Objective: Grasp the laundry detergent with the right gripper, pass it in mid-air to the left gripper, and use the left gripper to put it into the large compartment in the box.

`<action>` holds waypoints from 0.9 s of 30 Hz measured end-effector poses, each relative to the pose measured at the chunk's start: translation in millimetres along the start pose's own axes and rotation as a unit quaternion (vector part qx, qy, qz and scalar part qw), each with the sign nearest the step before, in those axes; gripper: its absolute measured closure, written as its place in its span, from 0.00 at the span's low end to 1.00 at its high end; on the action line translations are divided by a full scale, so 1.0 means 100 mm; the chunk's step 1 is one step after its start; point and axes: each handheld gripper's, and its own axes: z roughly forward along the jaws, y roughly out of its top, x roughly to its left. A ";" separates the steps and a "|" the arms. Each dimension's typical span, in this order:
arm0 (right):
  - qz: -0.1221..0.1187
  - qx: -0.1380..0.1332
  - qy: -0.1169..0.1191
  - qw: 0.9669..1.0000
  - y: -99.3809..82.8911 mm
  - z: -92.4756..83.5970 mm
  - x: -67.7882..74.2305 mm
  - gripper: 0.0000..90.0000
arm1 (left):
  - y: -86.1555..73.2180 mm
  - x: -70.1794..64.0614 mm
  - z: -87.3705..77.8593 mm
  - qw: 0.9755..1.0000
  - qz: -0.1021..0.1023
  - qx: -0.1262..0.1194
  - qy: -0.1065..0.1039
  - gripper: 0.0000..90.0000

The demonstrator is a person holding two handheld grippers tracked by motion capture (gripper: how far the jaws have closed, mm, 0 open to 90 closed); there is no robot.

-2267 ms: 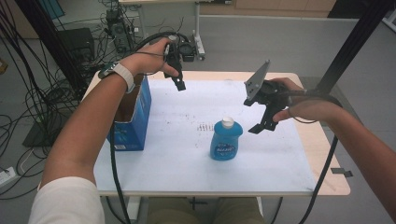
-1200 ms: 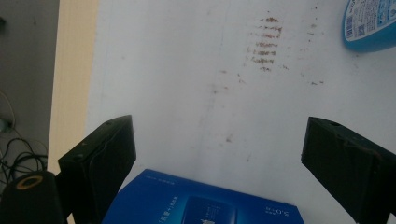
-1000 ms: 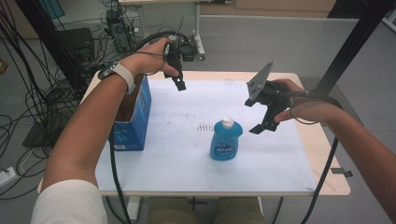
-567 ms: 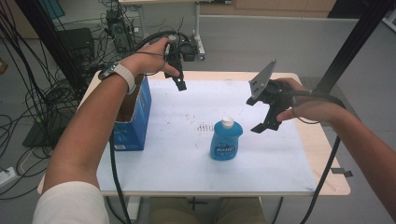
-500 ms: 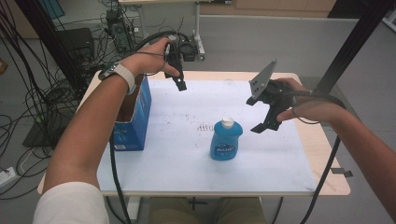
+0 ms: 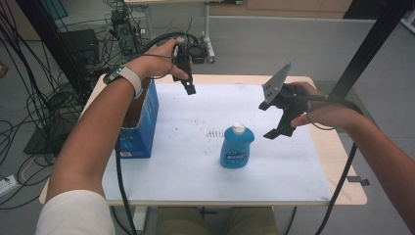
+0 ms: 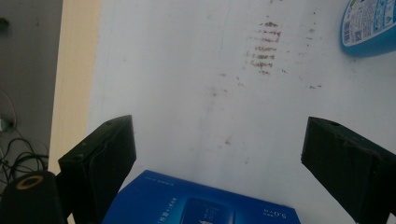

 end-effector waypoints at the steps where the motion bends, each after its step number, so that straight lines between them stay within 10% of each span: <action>1: -0.002 -0.001 0.000 1.000 0.00 0.00 0.00 0.06 | 0.00 0.00 0.00 1.000 0.000 0.000 0.000 0.12; 27: 0.000 -0.012 0.007 1.000 -0.14 0.10 0.00 0.06 | 0.02 -0.02 0.01 1.000 0.001 0.002 0.002 0.12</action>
